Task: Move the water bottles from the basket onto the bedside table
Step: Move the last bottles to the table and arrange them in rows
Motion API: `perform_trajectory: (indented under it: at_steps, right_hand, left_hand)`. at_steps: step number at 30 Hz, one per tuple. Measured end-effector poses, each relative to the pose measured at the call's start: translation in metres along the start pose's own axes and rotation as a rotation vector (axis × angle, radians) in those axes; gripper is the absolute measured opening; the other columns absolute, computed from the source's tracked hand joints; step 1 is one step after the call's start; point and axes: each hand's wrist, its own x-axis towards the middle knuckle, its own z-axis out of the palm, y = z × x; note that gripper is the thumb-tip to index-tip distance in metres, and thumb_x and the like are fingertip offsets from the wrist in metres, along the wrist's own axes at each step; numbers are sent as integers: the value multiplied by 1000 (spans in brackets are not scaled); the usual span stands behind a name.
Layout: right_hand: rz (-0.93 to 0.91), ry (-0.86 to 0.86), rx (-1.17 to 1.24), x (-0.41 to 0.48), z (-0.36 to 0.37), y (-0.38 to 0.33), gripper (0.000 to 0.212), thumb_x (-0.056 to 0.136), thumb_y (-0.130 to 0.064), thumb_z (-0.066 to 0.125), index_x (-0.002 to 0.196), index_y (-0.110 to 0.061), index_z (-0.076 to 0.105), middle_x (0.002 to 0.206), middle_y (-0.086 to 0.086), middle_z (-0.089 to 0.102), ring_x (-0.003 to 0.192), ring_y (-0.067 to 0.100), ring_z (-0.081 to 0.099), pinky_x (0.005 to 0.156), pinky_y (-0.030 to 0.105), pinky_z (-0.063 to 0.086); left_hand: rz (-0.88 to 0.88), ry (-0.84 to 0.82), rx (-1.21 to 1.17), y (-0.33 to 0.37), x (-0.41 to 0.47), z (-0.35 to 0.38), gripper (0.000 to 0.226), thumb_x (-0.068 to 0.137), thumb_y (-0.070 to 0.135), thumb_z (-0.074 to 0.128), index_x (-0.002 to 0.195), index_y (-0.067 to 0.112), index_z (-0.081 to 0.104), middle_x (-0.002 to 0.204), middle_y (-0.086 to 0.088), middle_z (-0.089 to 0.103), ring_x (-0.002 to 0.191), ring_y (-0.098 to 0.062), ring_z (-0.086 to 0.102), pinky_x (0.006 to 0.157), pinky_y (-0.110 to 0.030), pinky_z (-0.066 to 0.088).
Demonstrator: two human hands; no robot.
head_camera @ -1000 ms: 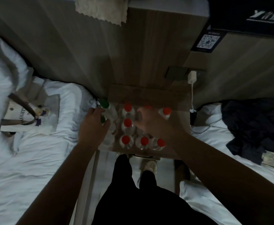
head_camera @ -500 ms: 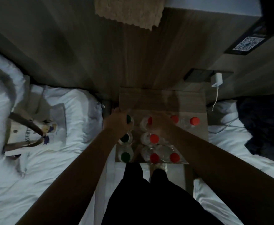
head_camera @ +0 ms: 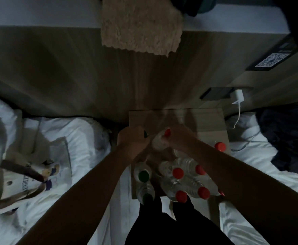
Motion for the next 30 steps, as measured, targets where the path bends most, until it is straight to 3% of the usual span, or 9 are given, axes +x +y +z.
perform_trajectory:
  at_steps: [4, 9, 11, 14, 19, 23, 26, 30]
  right_hand:
    - [-55, 45, -45, 17, -18, -18, 26, 87, -33, 56, 102, -15, 67, 96, 5, 66, 92, 22, 64, 78, 33, 53]
    - [-10, 143, 12, 46, -32, -34, 39, 82, -38, 53, 109, -11, 65, 107, 9, 66, 95, 26, 63, 80, 35, 54]
    - [-4, 125, 1, 55, -35, -36, 34, 85, -34, 55, 104, -8, 64, 103, 10, 65, 92, 26, 61, 73, 30, 48]
    - [20, 138, -7, 68, -35, -40, 28, 86, -30, 57, 101, -7, 64, 102, 13, 64, 93, 29, 61, 70, 29, 44]
    - [30, 185, 31, 85, -30, -44, 31, 79, -31, 64, 102, -11, 62, 99, 9, 62, 93, 28, 62, 67, 30, 45]
    - [-12, 186, -4, 93, -30, -43, 20, 88, -28, 58, 97, -11, 63, 85, 4, 57, 81, 21, 56, 67, 30, 44]
    - [-20, 199, 16, 99, -31, -42, 13, 89, -27, 58, 87, -13, 59, 75, 2, 51, 75, 17, 53, 62, 27, 38]
    - [-28, 219, 29, 107, -35, -44, 16, 91, -27, 55, 87, -13, 61, 72, 1, 49, 69, 16, 48, 55, 23, 32]
  left_hand:
    - [-26, 39, 35, 4, 26, -16, 34, 89, 45, 48, 76, 16, 61, 91, -8, 67, 85, -26, 63, 72, -32, 47]
    - [-76, 134, 20, 4, 51, -30, 36, 85, 44, 55, 103, 13, 59, 103, -9, 62, 99, -29, 59, 80, -36, 47]
    - [-77, 152, -6, 3, 58, -35, 31, 85, 40, 54, 99, 13, 59, 100, -9, 60, 99, -29, 58, 78, -37, 47]
    - [-79, 166, -83, 2, 66, -39, 22, 85, 38, 55, 80, 16, 56, 82, -4, 57, 81, -23, 59, 68, -33, 46]
    - [-38, 142, -116, 9, 78, -40, 33, 85, 45, 50, 69, 17, 53, 84, -13, 64, 79, -29, 61, 74, -39, 52]
    - [-42, 176, -121, 13, 84, -42, 37, 87, 47, 50, 80, 12, 62, 84, -9, 63, 84, -27, 62, 77, -40, 52]
    - [-11, 181, -124, 12, 86, -43, 35, 88, 42, 51, 65, 16, 54, 69, -2, 53, 76, -25, 60, 68, -33, 46]
    - [-8, 200, -95, 14, 89, -46, 30, 89, 41, 52, 85, 14, 65, 90, -10, 65, 87, -27, 61, 73, -33, 45]
